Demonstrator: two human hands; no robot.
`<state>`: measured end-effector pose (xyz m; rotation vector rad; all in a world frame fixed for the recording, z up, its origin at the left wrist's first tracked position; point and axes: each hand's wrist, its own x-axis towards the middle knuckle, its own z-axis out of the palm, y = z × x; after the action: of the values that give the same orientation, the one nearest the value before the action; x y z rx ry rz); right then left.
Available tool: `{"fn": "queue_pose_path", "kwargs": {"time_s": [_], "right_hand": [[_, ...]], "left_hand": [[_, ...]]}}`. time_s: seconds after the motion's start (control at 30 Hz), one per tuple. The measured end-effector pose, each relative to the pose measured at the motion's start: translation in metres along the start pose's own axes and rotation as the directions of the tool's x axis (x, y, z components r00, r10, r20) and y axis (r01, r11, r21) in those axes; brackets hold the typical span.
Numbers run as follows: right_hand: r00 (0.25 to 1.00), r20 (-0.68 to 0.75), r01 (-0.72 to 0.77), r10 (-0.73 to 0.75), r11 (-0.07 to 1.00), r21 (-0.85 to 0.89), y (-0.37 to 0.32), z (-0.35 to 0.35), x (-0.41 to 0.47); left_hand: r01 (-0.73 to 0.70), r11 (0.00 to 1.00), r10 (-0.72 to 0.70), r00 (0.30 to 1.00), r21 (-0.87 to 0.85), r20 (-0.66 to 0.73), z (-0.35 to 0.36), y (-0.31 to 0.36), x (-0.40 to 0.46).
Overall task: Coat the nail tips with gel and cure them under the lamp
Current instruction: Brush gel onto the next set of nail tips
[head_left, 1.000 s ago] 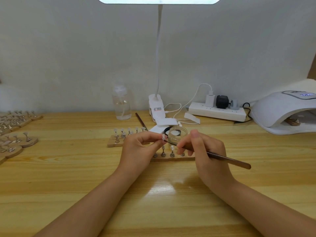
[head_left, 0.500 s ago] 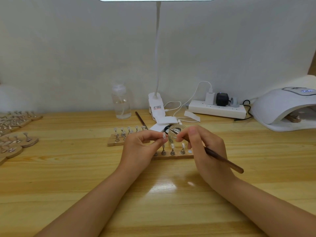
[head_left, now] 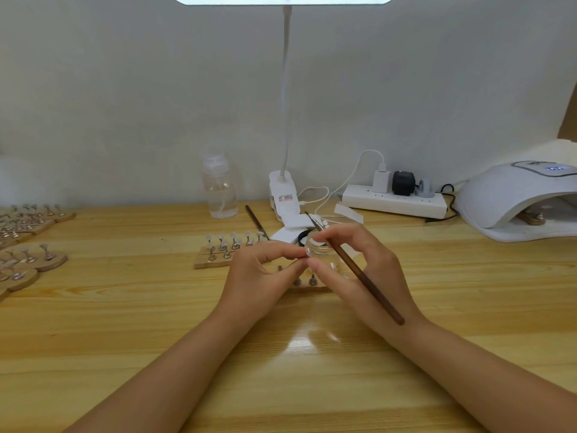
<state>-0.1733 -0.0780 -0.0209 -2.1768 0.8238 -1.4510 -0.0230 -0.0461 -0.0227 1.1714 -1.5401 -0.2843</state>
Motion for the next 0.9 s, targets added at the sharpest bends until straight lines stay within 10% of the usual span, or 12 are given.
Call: {"fn": "queue_pose_path", "kwargs": {"time_s": [0.9], "right_hand": [[0.983, 0.098, -0.155, 0.154, 0.988, -0.006, 0.024, -0.028, 0.01]], "left_hand": [[0.167, 0.952, -0.214, 0.963, 0.257, 0.164, 0.003, -0.019, 0.001]]}}
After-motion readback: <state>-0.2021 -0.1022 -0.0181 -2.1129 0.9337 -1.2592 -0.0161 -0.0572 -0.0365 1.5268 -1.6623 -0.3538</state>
